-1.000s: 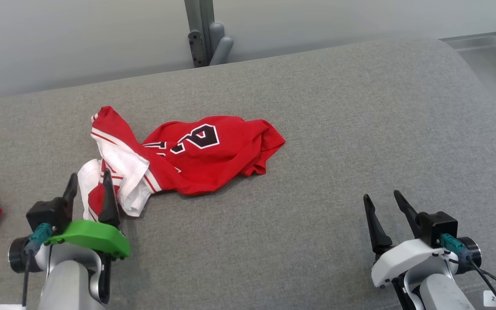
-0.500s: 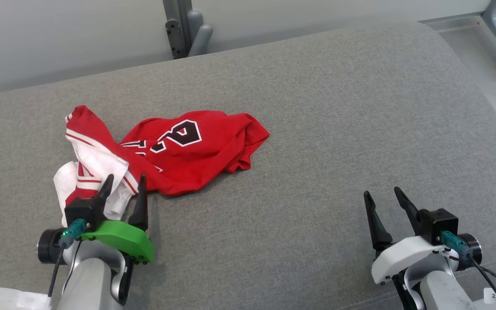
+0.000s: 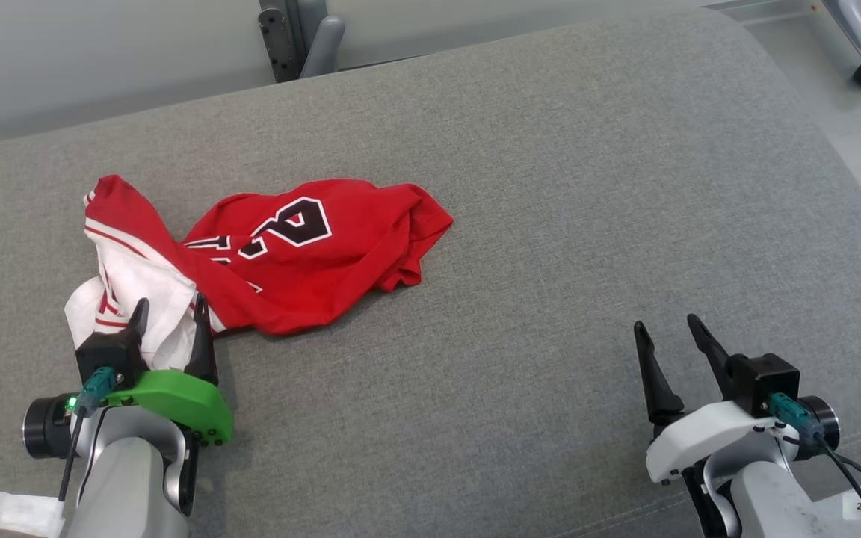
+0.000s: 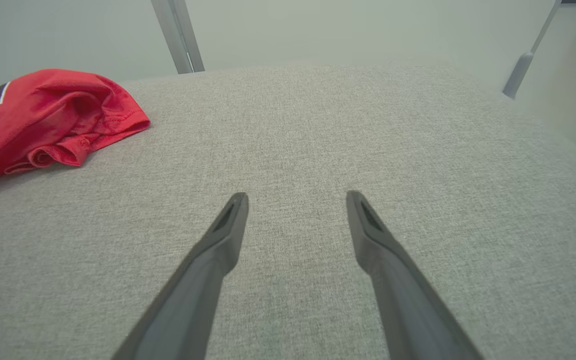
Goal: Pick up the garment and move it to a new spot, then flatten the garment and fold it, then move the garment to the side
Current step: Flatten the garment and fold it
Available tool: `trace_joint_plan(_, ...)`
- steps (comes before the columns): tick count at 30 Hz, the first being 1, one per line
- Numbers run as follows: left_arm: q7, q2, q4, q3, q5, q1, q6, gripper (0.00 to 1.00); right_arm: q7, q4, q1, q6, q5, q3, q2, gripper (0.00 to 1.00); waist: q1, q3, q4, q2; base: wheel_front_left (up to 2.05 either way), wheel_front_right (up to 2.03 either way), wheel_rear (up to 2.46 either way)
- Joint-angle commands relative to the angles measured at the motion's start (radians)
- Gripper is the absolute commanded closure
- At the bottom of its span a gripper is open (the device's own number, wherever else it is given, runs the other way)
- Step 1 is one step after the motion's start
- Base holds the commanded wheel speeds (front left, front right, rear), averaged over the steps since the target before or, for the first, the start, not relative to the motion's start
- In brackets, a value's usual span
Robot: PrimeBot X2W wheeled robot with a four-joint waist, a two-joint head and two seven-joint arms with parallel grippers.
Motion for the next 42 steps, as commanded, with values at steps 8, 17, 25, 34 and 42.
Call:
trace_joint_plan(8, 0.000, -0.006, -0.043, 0.040, 0.004, 0.000, -0.013, 1.00, -0.003, -0.006, -0.018, 0.000, 0.004, 0.002, -0.003, 0.00, 0.0000, 0.004, 0.008, 0.0000, 0.00, 0.00, 0.00)
trace_joint_plan(17, 0.000, -0.025, -0.136, 0.088, -0.016, 0.018, -0.028, 1.00, -0.003, 0.002, 0.007, 0.000, 0.008, -0.013, -0.003, 0.00, 0.0000, -0.038, 0.041, 0.0000, 0.00, 0.00, 0.00)
trace_joint_plan(25, 0.000, -0.040, -0.330, 0.071, -0.136, 0.111, -0.039, 1.00, -0.003, 0.030, 0.061, 0.000, 0.024, 0.000, -0.003, 0.00, 0.0000, -0.166, 0.130, 0.0000, 0.00, 0.00, 0.00)
trace_joint_plan(34, 0.000, -0.039, -0.480, 0.052, -0.220, 0.278, 0.007, 1.00, -0.003, 0.033, 0.097, 0.000, 0.040, -0.012, -0.003, 0.00, 0.0000, -0.240, 0.210, 0.0000, 0.00, 0.00, 0.00)
trace_joint_plan(42, 0.000, -0.040, -0.474, 0.018, -0.222, 0.476, 0.021, 1.00, -0.003, 0.035, 0.121, 0.000, 0.041, -0.029, -0.003, 0.00, 0.0000, -0.257, 0.263, 0.0000, 0.00, 0.00, 0.00)
